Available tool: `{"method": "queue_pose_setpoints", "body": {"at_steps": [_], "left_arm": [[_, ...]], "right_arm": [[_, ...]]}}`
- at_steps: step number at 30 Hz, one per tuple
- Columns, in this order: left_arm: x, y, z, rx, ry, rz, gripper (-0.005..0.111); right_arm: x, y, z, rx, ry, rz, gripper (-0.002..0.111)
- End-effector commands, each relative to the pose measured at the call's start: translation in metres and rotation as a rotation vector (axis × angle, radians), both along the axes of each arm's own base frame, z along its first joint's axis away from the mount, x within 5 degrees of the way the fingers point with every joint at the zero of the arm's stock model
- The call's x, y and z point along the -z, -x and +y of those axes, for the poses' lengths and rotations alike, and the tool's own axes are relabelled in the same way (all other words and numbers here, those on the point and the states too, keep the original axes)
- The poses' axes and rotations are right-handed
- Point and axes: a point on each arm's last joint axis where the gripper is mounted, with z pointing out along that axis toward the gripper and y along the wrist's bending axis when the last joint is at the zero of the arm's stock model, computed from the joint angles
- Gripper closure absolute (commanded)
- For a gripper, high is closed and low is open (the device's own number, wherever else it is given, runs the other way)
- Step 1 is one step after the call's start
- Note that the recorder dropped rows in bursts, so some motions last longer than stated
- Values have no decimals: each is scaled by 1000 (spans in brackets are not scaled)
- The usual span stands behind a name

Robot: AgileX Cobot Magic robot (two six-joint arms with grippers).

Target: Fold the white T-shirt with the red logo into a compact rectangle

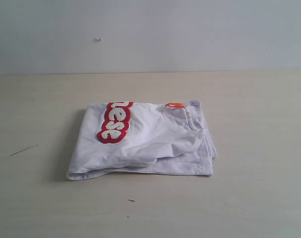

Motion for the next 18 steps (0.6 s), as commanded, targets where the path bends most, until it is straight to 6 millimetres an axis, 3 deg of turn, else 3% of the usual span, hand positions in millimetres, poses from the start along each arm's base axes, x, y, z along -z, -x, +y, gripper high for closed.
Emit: {"method": "queue_pose_setpoints", "body": {"at_steps": [1, 8, 18], "left_arm": [[0, 0, 0, 2, 7, -12, 107], [0, 0, 0, 2, 7, -12, 107], [0, 0, 0, 2, 7, -12, 107]], "right_arm": [[1, 2, 2, 54, 5, -8, 108], [3, 14, 2, 54, 8, -55, 108], [3, 14, 2, 54, 9, -57, 108]]}}
